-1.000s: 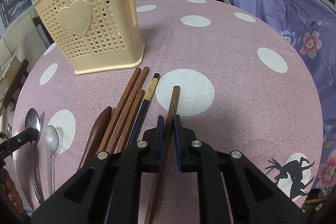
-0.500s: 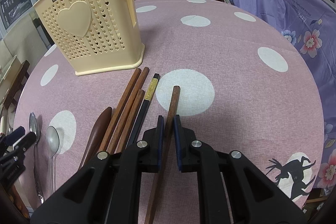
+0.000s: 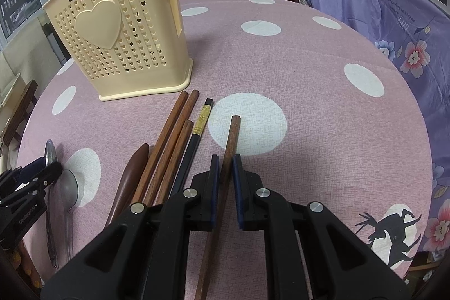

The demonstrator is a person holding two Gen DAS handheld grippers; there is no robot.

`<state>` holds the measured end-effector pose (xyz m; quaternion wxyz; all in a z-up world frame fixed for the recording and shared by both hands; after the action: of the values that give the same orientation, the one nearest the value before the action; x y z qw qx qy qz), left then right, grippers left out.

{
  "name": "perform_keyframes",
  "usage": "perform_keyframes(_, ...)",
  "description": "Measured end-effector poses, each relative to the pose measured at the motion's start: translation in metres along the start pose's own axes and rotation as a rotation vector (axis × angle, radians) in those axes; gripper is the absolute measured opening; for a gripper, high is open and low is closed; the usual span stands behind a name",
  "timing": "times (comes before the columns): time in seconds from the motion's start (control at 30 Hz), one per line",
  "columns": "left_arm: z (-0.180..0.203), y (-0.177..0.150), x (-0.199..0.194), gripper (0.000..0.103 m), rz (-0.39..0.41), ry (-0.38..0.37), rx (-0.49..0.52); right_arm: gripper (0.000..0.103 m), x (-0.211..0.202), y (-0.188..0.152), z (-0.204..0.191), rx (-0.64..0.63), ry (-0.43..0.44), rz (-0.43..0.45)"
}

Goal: Organize utensils
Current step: 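Lift the spoon with the left tool while the right tool lifts the chopstick, then carry the spoon to the caddy with the left tool while the right carries the chopstick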

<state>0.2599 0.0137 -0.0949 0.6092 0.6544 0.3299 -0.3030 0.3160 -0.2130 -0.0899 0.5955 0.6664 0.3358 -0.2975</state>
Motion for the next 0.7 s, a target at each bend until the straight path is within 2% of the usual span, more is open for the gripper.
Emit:
perform_keyframes(0.17, 0.004, 0.006, 0.003, 0.039, 0.006, -0.033, 0.009, 0.010, 0.001, 0.002, 0.000, 0.003, -0.003, 0.000)
perform_keyframes(0.27, 0.008, 0.011, -0.001, 0.039, 0.040, -0.060, 0.013, 0.010, 0.002, 0.004, 0.003, 0.024, 0.018, -0.002)
perform_keyframes(0.37, 0.007, 0.021, -0.011, 0.039, 0.097, -0.061, 0.013, 0.009, 0.001, 0.007, 0.007, 0.055, 0.051, 0.001)
perform_keyframes(0.53, -0.011, 0.047, -0.036, 0.039, 0.225, -0.079, -0.049, 0.008, -0.016, 0.022, 0.014, 0.092, 0.101, 0.059)
perform_keyframes(0.7, -0.030, 0.072, -0.067, 0.039, 0.358, -0.081, -0.104, 0.008, -0.053, 0.046, 0.021, 0.122, 0.159, 0.160)
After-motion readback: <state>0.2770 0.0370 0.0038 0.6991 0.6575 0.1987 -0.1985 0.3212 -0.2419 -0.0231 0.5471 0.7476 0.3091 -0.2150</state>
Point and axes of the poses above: each gripper's, at about its wrist camera, not at the fingertips, and x roughly the way its jaws point, z to its right, y to its top, the point moved 8 cm from there along x, roughly the way its jaws point, and after that the axes turned 3 degrees about x, right-handed, at the moved point
